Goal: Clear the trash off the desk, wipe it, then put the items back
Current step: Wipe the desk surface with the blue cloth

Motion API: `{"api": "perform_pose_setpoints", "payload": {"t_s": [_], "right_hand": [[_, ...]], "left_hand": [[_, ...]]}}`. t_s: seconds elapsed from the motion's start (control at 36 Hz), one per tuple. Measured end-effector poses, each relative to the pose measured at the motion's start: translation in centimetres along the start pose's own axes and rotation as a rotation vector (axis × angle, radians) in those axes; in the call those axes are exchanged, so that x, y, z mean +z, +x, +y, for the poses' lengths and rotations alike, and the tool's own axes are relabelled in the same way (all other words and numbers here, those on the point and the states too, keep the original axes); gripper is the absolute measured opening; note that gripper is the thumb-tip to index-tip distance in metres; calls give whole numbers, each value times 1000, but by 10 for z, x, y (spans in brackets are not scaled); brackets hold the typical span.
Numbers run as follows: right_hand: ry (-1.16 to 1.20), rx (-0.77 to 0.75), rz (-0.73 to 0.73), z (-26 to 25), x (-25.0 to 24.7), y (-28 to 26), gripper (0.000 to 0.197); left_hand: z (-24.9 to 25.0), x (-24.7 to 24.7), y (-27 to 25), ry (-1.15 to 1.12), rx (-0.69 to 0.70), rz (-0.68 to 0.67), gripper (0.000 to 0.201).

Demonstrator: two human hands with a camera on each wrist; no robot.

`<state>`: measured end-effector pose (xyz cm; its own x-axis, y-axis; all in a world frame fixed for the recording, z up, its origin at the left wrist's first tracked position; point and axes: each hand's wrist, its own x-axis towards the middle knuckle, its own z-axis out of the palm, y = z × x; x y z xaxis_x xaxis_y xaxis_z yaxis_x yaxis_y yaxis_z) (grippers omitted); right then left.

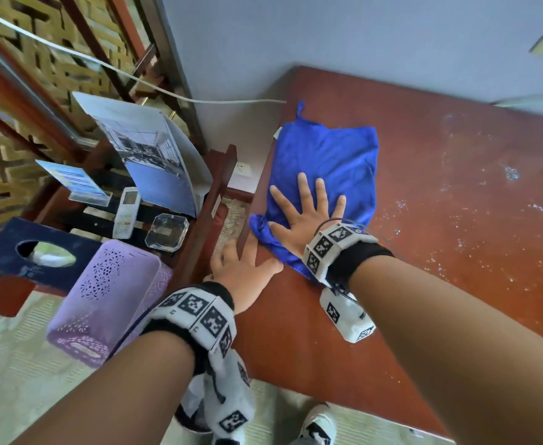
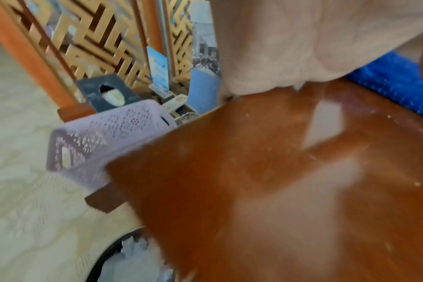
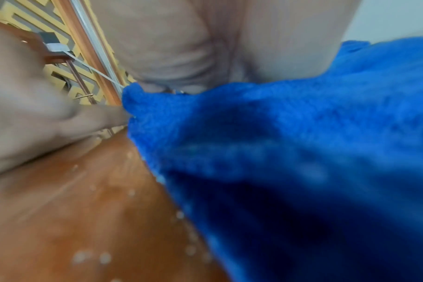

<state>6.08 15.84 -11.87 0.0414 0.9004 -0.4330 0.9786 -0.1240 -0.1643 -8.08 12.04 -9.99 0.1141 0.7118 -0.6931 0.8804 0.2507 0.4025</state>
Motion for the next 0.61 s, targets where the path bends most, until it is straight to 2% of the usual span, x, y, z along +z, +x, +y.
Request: {"api": "perform_pose_setpoints", "payload": {"t_s": [0.06, 0.14, 0.19, 0.25, 0.33, 0.42, 0.5, 0.53, 0.61], "right_hand": [[-6, 11, 2, 0, 0, 1, 63], [11, 30, 6, -3, 1, -1, 63], [28, 48, 19, -5, 4, -4, 63], [30, 56, 27, -8, 7, -9, 63], [24, 56, 35, -13, 13, -19, 64], [28, 61, 38, -17, 18, -27, 64], [28, 55, 38, -21, 23, -36, 65], [29, 51, 33, -22, 24, -40, 65], [9, 34, 7, -26, 27, -52, 65]], "left_hand": [[-12, 0, -8, -6, 22, 13, 79], [-38, 9, -28, 132, 87, 69, 79], [-53, 16, -38, 170, 125, 36, 75], [-62, 24, -40, 117, 135, -37, 73], [-62, 31, -33, 4, 152, -50, 79], [-62, 33, -30, -4, 117, -52, 67], [-66, 38, -26, 97, 222, -40, 100], [-67, 39, -25, 100, 200, -30, 104], [-65, 36, -27, 118, 149, -34, 95]]}}
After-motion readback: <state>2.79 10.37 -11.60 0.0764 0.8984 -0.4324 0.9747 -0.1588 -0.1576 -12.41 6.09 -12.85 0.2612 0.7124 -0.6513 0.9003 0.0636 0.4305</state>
